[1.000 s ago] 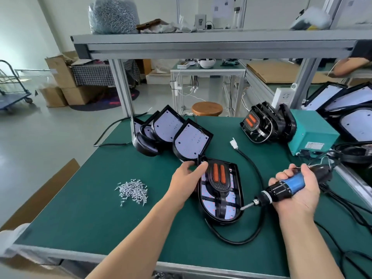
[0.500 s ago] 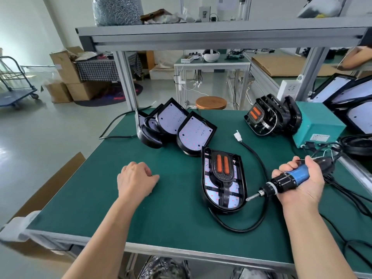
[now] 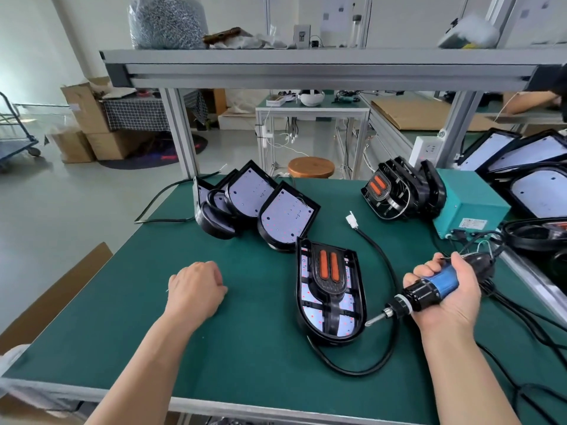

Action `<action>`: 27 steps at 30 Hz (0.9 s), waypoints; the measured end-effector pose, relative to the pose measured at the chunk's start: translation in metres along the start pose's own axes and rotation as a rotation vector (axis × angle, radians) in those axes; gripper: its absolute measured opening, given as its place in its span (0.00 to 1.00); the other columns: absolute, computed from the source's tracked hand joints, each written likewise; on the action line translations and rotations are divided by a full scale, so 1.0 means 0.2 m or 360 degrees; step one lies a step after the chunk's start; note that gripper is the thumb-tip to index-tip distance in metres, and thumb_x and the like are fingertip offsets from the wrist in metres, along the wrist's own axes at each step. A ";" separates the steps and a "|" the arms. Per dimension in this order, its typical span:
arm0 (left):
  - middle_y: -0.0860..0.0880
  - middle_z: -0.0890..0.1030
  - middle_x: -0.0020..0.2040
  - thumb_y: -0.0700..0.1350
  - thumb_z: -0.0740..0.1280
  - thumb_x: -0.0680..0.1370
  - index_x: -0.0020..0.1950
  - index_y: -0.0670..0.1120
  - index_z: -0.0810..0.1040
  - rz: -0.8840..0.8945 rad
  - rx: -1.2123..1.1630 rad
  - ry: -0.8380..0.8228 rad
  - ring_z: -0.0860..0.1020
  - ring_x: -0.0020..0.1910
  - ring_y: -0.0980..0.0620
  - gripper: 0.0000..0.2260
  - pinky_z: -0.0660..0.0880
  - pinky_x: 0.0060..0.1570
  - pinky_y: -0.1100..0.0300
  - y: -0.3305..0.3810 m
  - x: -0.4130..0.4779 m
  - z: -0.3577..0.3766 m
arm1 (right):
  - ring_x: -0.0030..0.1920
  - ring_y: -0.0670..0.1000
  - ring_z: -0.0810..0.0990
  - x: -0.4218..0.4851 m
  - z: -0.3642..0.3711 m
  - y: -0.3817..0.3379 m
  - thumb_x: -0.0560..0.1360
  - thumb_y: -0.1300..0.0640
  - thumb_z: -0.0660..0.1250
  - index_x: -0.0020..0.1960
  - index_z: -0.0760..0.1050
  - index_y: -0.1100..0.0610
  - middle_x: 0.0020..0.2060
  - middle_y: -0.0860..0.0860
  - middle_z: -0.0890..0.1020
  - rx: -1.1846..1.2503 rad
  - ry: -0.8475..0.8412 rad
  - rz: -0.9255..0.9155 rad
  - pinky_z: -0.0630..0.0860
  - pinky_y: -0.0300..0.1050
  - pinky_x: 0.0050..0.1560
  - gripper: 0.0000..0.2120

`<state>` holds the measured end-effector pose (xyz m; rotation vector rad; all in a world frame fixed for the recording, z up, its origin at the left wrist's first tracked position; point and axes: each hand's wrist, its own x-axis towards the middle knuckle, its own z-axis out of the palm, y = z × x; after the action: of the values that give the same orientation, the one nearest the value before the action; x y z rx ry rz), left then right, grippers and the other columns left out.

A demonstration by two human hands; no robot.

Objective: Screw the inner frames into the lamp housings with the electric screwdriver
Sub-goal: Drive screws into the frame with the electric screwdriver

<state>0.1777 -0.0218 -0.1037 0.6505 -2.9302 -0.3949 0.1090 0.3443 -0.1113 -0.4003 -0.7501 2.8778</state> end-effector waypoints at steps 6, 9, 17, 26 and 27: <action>0.51 0.81 0.47 0.33 0.64 0.71 0.47 0.49 0.77 0.0053 0.0090 -0.0100 0.77 0.50 0.46 0.11 0.72 0.50 0.55 0.00 0.02 0.01 | 0.30 0.44 0.70 -0.01 0.00 0.00 0.78 0.48 0.67 0.43 0.74 0.53 0.33 0.44 0.71 -0.0010 0.0025 0.0003 0.63 0.38 0.35 0.10; 0.52 0.82 0.47 0.33 0.63 0.72 0.47 0.50 0.77 0.0073 0.0099 -0.0095 0.78 0.48 0.47 0.13 0.69 0.46 0.57 0.00 0.03 0.02 | 0.30 0.44 0.70 -0.01 -0.01 0.00 0.77 0.48 0.67 0.43 0.74 0.53 0.33 0.44 0.71 -0.0024 0.0024 -0.0001 0.64 0.37 0.34 0.10; 0.53 0.81 0.48 0.33 0.61 0.73 0.48 0.51 0.76 0.0148 0.0291 -0.0163 0.79 0.49 0.48 0.14 0.73 0.50 0.58 0.03 0.02 -0.01 | 0.30 0.44 0.70 -0.01 0.00 -0.01 0.78 0.48 0.67 0.43 0.74 0.53 0.33 0.45 0.71 -0.0036 0.0034 -0.0001 0.62 0.38 0.36 0.10; 0.54 0.77 0.42 0.34 0.60 0.74 0.45 0.50 0.71 0.0216 0.0090 0.0047 0.74 0.43 0.48 0.11 0.67 0.44 0.57 0.06 0.01 -0.06 | 0.29 0.44 0.71 0.00 0.01 -0.02 0.77 0.48 0.67 0.43 0.74 0.54 0.32 0.45 0.71 -0.0021 0.0010 -0.0008 0.63 0.38 0.35 0.10; 0.54 0.76 0.40 0.34 0.60 0.74 0.45 0.50 0.71 0.0231 0.0037 0.0077 0.74 0.42 0.48 0.11 0.66 0.43 0.56 0.07 0.01 -0.07 | 0.29 0.44 0.71 0.01 0.02 -0.02 0.78 0.48 0.67 0.43 0.74 0.53 0.32 0.45 0.71 -0.0009 0.0010 -0.0023 0.63 0.38 0.36 0.10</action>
<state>0.1731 -0.0134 -0.0856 0.4397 -2.9163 -0.3253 0.1071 0.3458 -0.1071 -0.4029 -0.7575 2.8600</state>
